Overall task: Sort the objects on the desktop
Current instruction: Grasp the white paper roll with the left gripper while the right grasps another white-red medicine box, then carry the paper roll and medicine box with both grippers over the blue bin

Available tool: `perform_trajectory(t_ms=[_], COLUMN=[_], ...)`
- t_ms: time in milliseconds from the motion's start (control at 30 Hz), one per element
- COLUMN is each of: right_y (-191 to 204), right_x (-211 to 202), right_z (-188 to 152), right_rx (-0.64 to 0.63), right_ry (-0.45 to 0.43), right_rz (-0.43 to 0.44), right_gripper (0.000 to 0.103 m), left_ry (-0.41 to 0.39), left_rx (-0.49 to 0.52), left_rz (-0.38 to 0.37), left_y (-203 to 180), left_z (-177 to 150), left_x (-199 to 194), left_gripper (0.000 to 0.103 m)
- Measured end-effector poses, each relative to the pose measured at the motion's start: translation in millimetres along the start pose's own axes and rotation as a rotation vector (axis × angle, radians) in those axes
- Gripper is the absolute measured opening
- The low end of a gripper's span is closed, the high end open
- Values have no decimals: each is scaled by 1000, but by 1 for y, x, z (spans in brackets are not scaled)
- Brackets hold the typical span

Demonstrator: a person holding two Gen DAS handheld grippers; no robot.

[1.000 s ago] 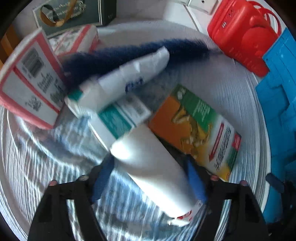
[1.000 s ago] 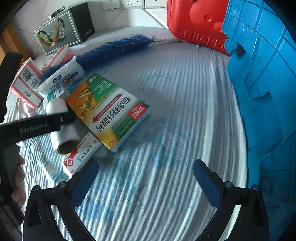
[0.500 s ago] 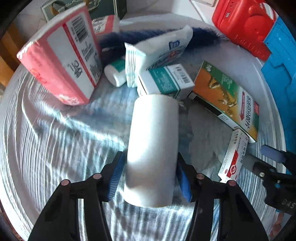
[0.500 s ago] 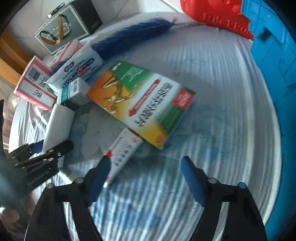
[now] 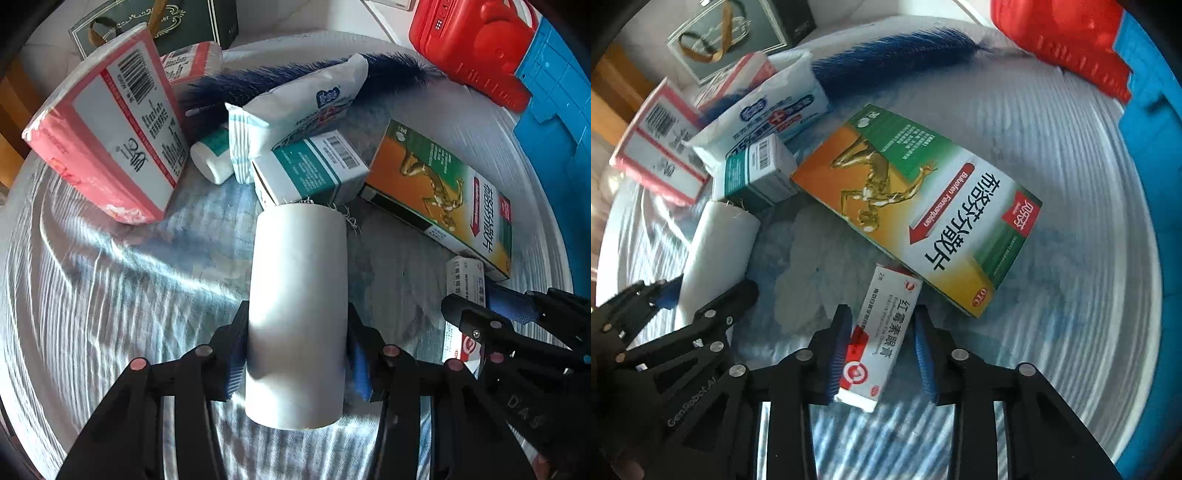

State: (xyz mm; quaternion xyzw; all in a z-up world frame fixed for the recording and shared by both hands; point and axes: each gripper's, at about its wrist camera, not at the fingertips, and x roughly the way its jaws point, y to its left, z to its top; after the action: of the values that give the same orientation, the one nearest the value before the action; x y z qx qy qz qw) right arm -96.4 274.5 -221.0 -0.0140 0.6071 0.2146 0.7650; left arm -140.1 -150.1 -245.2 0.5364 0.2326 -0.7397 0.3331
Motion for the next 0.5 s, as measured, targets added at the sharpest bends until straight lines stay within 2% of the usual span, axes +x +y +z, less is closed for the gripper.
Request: perform_trajectory(t_ms=[300,400,500], right_y=[-7,-8,-6], right_x=[-17,-40,-77], right_z=[-25,-34,-45], right_rx=[-25,-39,-72], right_ry=[6,-36,-121], right_rz=[31,42,38], right_gripper=[27,27,27], left_ry=[0,-37,-111], left_rx=[-24,-26,-21], left_rz=[-28,-31,-19], left_y=[-6,-9,-10], left_z=[-31,-42,-52], left_x=[-30,-53,-88], left_gripper=[46,46,46])
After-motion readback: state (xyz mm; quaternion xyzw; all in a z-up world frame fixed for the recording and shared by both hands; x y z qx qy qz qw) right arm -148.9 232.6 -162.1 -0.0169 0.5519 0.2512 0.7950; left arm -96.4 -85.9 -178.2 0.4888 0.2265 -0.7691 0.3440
